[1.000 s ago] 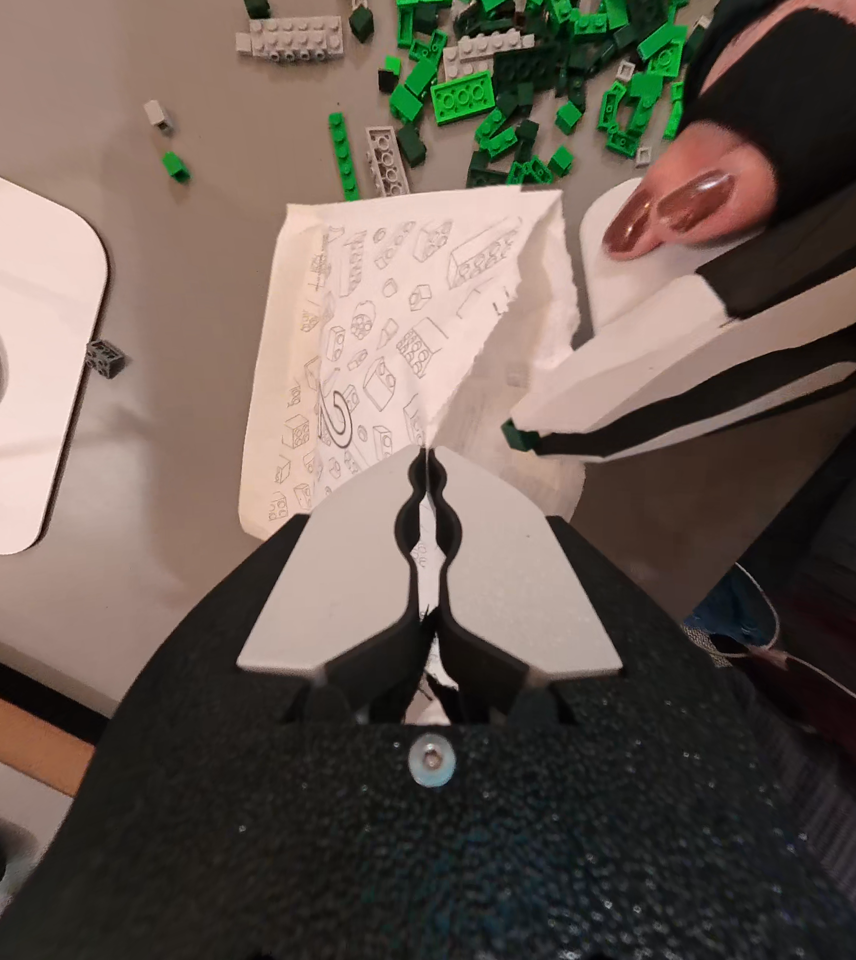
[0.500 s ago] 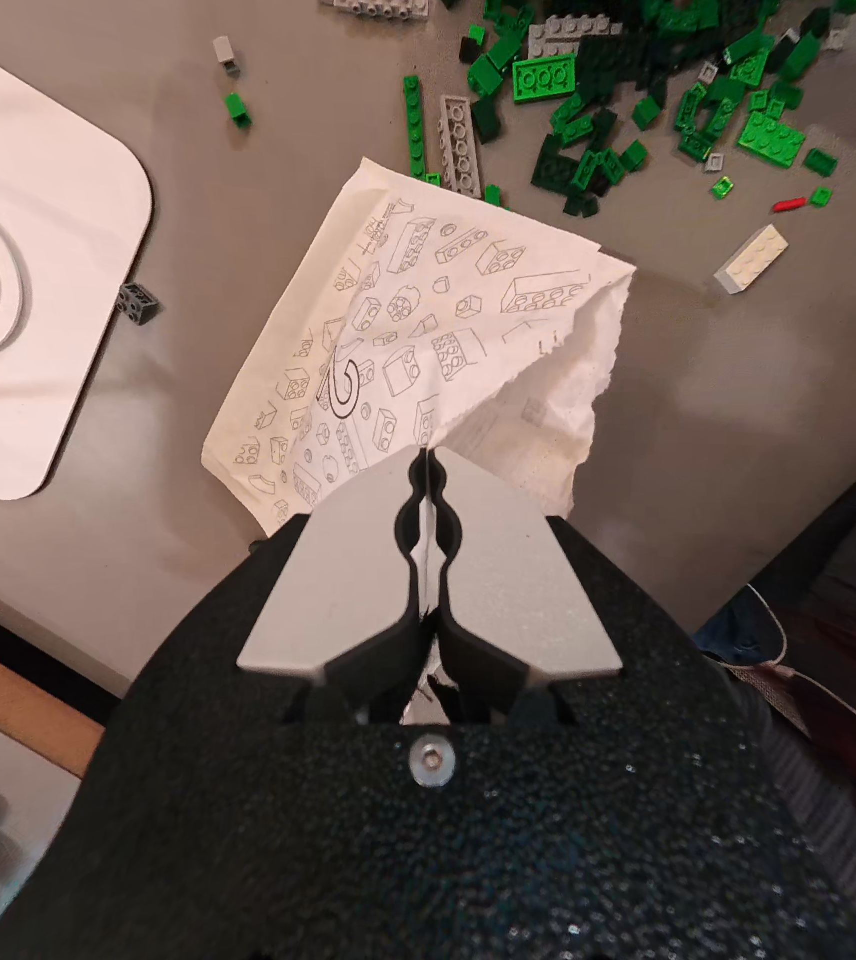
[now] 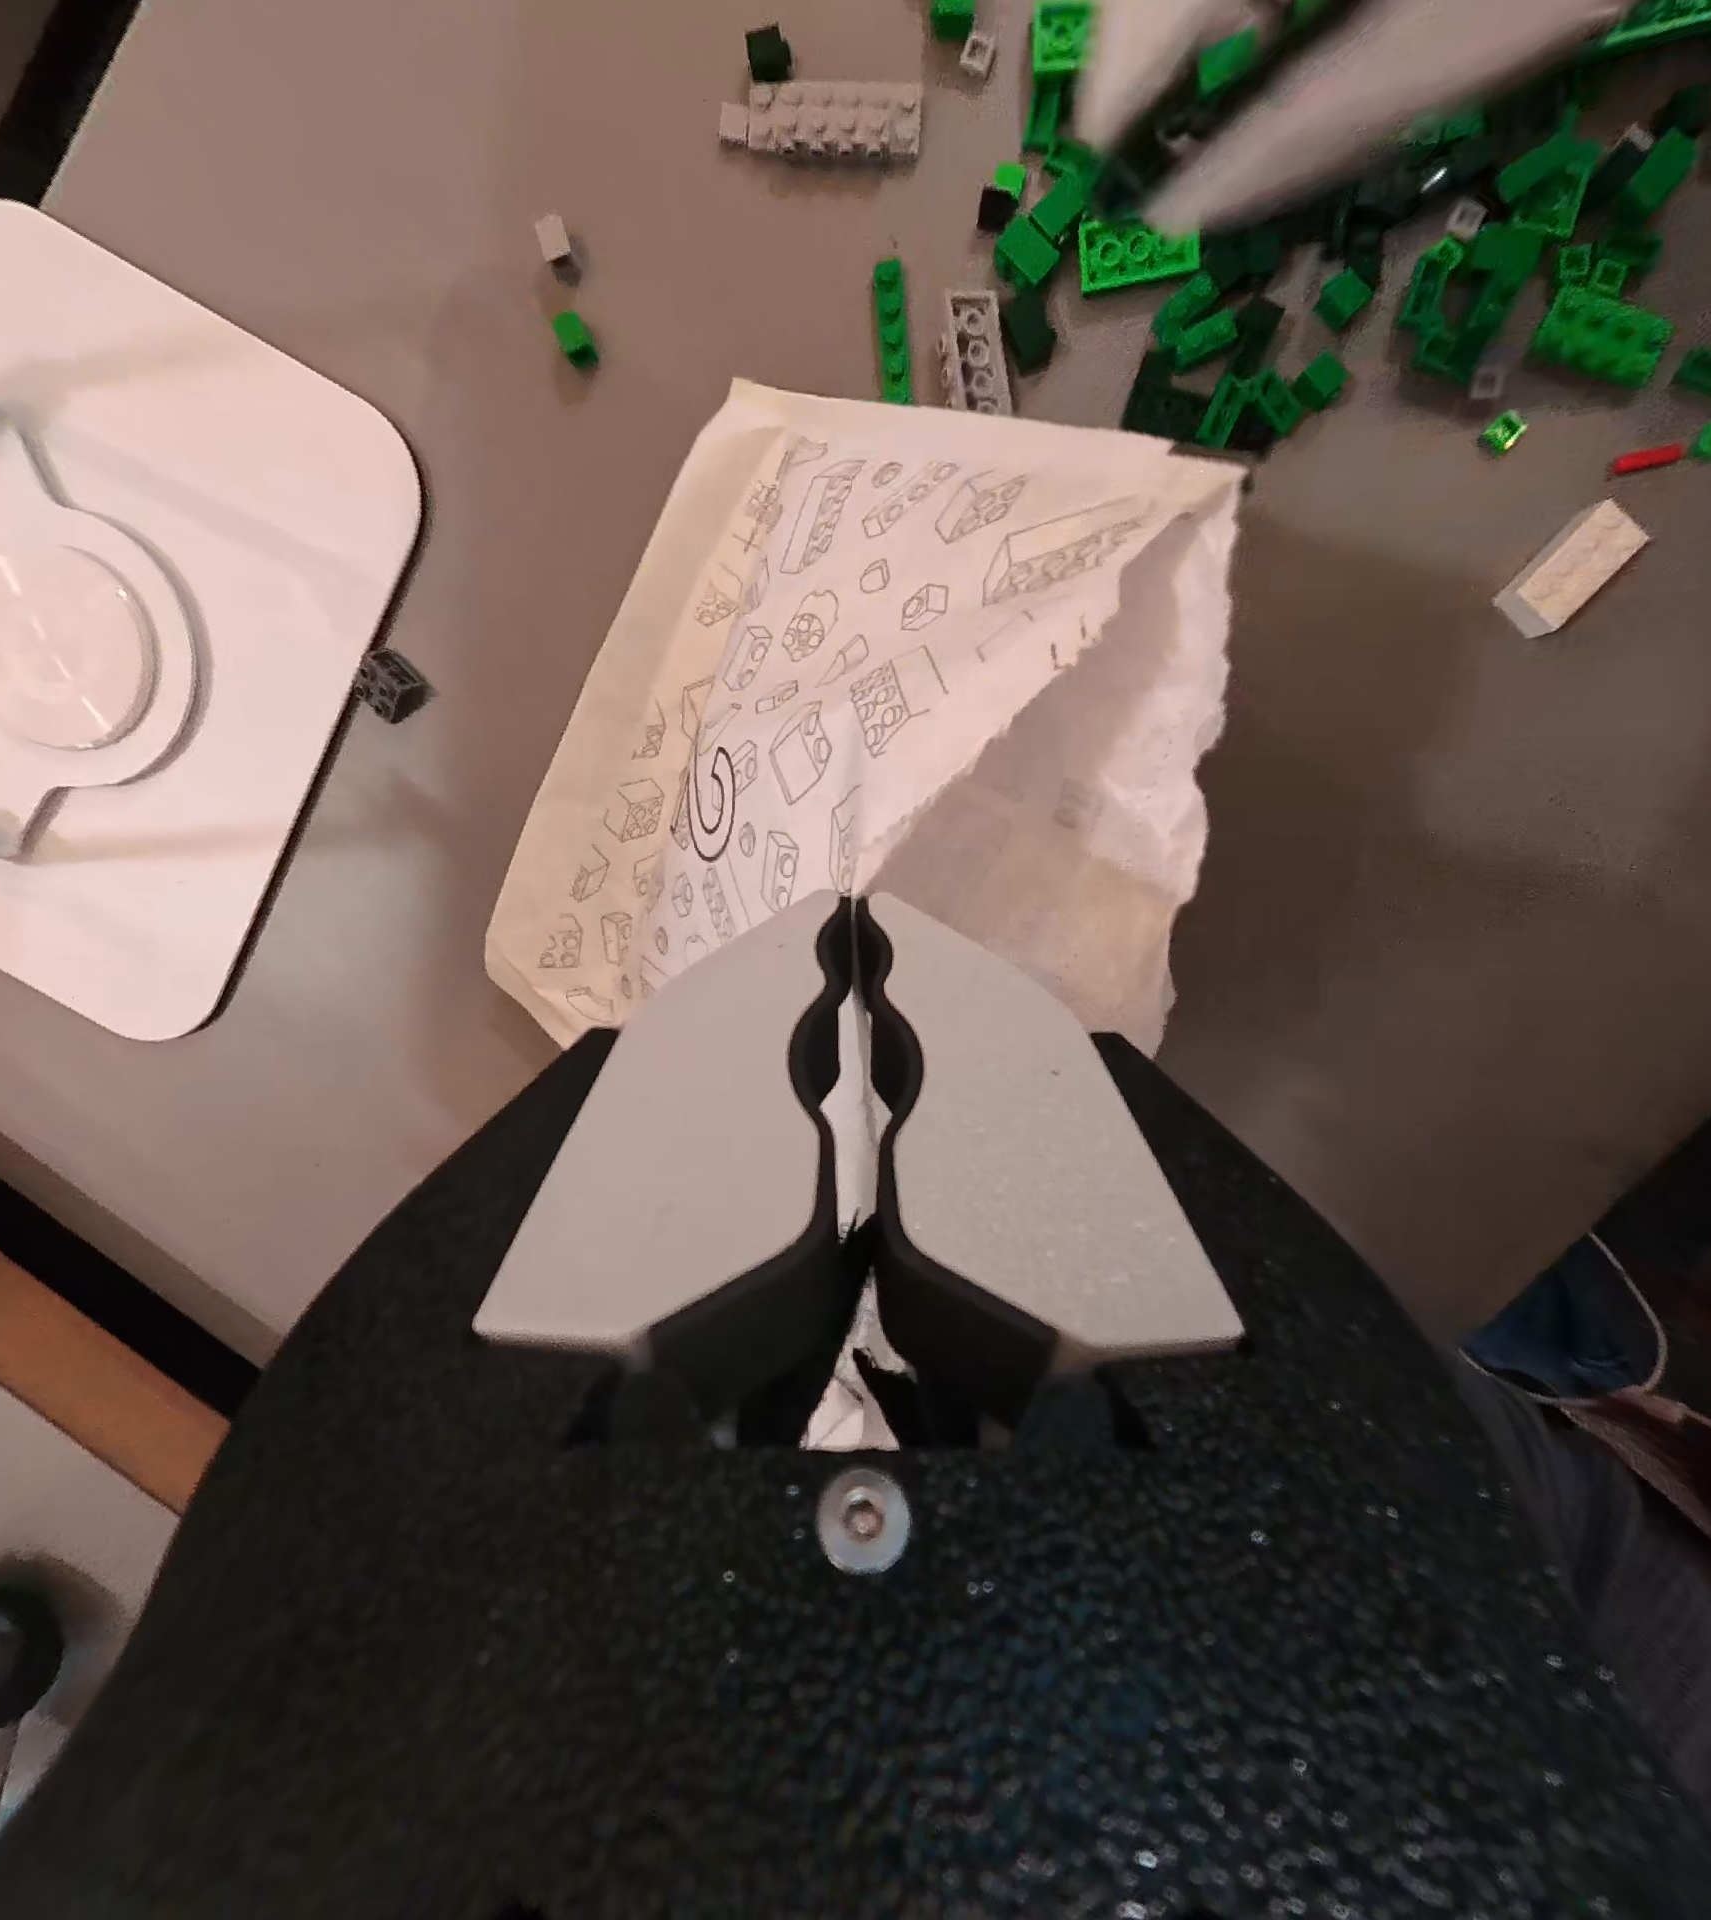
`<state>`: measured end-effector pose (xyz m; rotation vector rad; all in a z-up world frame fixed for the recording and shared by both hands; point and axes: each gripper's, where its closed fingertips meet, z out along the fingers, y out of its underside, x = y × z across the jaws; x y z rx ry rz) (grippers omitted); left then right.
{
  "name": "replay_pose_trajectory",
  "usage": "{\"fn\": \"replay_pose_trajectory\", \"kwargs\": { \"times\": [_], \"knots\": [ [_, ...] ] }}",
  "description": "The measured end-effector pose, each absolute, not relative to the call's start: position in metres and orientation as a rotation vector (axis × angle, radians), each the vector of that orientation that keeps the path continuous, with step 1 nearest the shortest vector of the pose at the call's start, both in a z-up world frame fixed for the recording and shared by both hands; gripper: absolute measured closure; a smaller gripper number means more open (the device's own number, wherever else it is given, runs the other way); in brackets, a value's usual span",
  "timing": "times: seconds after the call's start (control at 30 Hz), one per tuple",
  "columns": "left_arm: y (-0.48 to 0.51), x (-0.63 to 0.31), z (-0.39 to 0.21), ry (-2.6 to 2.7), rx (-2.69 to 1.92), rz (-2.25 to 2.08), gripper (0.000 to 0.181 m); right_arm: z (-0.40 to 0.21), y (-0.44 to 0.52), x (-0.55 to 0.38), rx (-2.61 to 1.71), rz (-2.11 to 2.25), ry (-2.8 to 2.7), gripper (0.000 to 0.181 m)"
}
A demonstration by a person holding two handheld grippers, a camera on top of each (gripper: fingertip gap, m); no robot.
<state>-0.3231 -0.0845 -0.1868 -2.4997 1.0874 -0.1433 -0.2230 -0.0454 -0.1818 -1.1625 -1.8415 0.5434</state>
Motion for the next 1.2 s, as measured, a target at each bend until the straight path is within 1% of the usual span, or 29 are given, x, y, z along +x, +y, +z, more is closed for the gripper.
{"fn": "replay_pose_trajectory", "kwargs": {
  "times": [0.07, 0.13, 0.23, 0.3, 0.53, 0.57, 0.63, 0.7, 0.87, 0.93, 1.0, 1.1, 1.2],
  "knots": [
    [-0.081, -0.320, -0.186, 1.088, -2.484, -0.166, 0.181, -0.144, -0.093, -0.245, -0.951, 0.628, -1.811, 0.174],
    [-0.078, -0.318, -0.187, 1.096, -2.475, -0.168, 0.181, -0.134, -0.121, -0.264, -0.845, 0.517, -1.827, 0.174],
    [-0.076, -0.316, -0.189, 1.122, -2.473, -0.140, 0.181, -0.148, -0.124, -0.282, -0.736, 0.110, -1.894, 0.173],
    [-0.077, -0.313, -0.189, 1.142, -2.461, -0.136, 0.181, -0.159, -0.118, -0.289, -0.704, -0.038, -1.912, 0.173],
    [-0.081, -0.306, -0.184, 1.195, -2.420, -0.145, 0.181, -0.174, -0.106, -0.297, -0.695, -0.164, -1.919, 0.173],
    [-0.081, -0.306, -0.185, 1.198, -2.421, -0.142, 0.181, -0.176, -0.106, -0.297, -0.711, -0.152, -1.920, 0.173],
    [-0.081, -0.307, -0.186, 1.202, -2.426, -0.134, 0.181, -0.180, -0.105, -0.297, -0.761, -0.131, -1.928, 0.158],
    [-0.080, -0.309, -0.187, 1.203, -2.434, -0.126, 0.181, -0.182, -0.105, -0.294, -0.812, -0.089, -1.932, 0.151],
    [-0.076, -0.318, -0.185, 1.180, -2.419, -0.069, 0.181, -0.170, -0.111, -0.278, -0.900, 0.114, -1.868, 0.151],
    [-0.075, -0.327, -0.182, 1.131, -2.424, -0.065, 0.181, -0.159, -0.097, -0.258, -1.008, 0.184, -1.774, 0.151],
    [-0.075, -0.338, -0.180, 1.077, -2.435, -0.061, 0.181, -0.157, -0.065, -0.224, -1.170, 0.147, -1.661, 0.151],
    [-0.074, -0.348, -0.178, 1.027, -2.440, -0.053, 0.181, -0.185, -0.025, -0.165, -1.428, 0.021, -1.611, 0.151],
    [-0.073, -0.350, -0.178, 1.023, -2.439, -0.052, 0.181, -0.221, -0.021, -0.135, -1.595, 0.123, -1.637, 0.151]
  ]
}}
